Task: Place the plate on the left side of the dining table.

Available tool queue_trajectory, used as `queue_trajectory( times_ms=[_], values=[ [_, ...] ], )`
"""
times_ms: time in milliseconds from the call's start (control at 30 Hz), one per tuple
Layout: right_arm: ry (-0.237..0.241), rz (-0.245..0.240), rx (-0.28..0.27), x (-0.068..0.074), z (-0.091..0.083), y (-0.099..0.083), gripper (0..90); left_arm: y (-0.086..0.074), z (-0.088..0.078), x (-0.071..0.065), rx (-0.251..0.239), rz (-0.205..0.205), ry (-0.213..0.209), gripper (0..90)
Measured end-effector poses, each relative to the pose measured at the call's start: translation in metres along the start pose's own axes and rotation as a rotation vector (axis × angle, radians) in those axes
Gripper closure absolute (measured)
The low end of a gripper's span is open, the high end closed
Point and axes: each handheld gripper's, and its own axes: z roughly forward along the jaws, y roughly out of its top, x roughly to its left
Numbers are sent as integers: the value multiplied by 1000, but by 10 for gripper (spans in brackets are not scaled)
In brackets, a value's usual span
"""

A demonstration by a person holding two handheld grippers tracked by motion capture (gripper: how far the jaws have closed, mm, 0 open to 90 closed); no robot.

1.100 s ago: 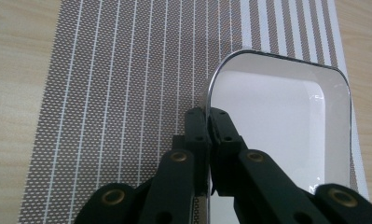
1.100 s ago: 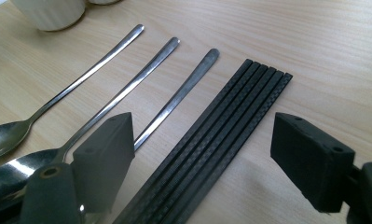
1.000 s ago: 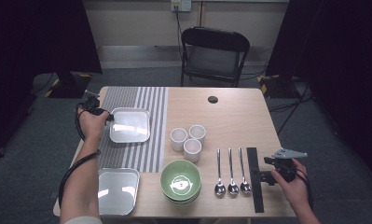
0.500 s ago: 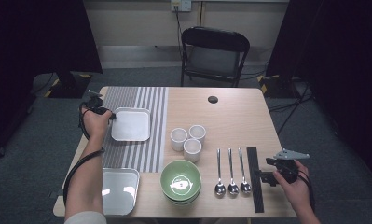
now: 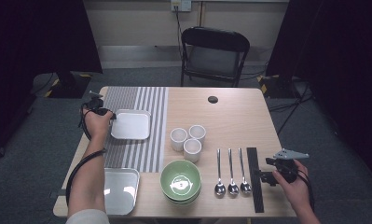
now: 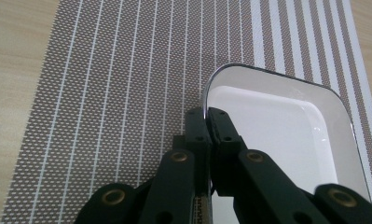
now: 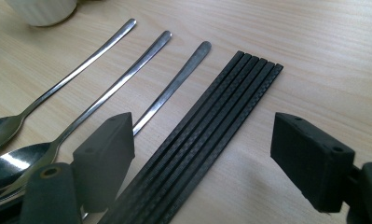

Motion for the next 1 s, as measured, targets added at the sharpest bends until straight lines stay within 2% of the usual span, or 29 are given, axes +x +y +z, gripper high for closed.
queue_trajectory(
  times_ms=[67, 133, 233, 300, 367, 400, 433, 633, 800, 900, 1000],
  values=[
    [2, 2, 1, 0, 0, 0, 209, 0, 1, 0, -10, -4, 5, 881],
    [4, 1, 1, 1, 1, 1, 208, 0, 0, 2, 0, 4, 5, 877],
    [7, -2, 4, 1, 2, 1, 209, -2, -1, 3, -26, 9, 14, 860],
    [10, -5, 5, 1, 2, 1, 209, -4, -1, 4, -18, 2, 13, 857],
    [10, -8, 4, 2, 2, 1, 209, -6, -2, 6, -21, 12, 15, 844],
    [10, -9, 4, 2, 2, 1, 209, -8, -2, 6, -22, 8, 15, 836],
    [11, -11, 4, 2, 3, 2, 209, -9, -2, 6, -22, 23, 32, 827],
    [11, -19, 3, 4, 2, 2, 209, -20, -6, 8, -34, 16, 29, 800],
    [9, -26, 4, 5, 1, 1, 209, -29, -14, 7, -43, 32, 26, 772],
    [8, -27, -1, 5, -1, 1, 209, -34, -18, 4, -65, 45, 24, 734],
    [8, -31, -5, 5, -1, 1, 210, -39, -23, 1, -78, 77, 34, 716]
  ],
)
